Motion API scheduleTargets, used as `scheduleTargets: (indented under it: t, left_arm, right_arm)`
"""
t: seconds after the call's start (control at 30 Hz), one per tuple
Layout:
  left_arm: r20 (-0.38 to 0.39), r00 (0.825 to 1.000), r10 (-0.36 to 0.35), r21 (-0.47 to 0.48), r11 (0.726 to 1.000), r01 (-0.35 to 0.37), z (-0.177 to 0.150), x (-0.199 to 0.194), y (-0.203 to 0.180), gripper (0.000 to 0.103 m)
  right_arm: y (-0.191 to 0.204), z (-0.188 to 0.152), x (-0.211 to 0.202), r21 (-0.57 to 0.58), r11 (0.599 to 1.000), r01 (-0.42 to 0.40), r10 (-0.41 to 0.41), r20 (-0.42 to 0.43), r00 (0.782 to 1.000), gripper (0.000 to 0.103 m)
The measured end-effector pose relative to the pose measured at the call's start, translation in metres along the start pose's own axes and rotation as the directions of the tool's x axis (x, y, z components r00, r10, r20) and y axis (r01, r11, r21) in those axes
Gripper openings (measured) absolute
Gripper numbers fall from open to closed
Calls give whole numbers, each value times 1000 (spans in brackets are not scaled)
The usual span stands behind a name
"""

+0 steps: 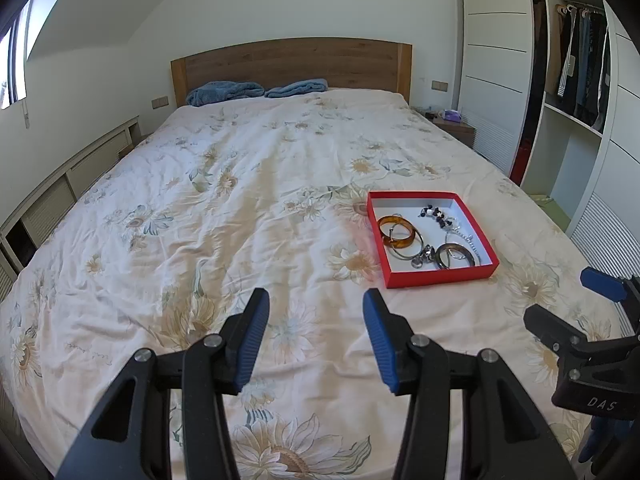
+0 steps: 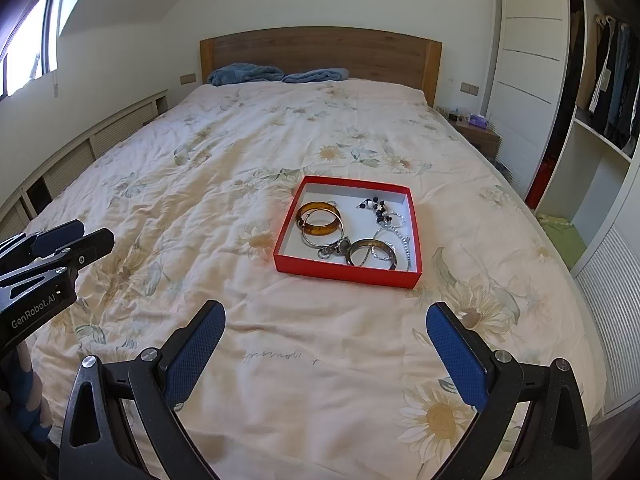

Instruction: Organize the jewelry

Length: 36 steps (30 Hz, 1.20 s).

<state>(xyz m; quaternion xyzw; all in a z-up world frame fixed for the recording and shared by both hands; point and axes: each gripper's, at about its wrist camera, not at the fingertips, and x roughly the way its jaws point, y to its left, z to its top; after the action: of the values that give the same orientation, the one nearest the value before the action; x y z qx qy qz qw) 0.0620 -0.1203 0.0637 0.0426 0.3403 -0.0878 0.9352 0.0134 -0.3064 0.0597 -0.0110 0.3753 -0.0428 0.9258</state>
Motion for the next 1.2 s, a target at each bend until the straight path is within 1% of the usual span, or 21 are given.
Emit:
scheduleTargets:
  t: [0.37,1.2]
  left_arm:
    - [15,1000,8,-2,1000,-8,4,-4,0,47]
    - [15,1000,6,-1,1000,-6,3,-8,-1,47]
  right_arm:
    - [3,-1,-2,-3,1000,2,-2,-2,1000,100]
    - [7,2,-15,-16,1000,2,-2,11,1000,100]
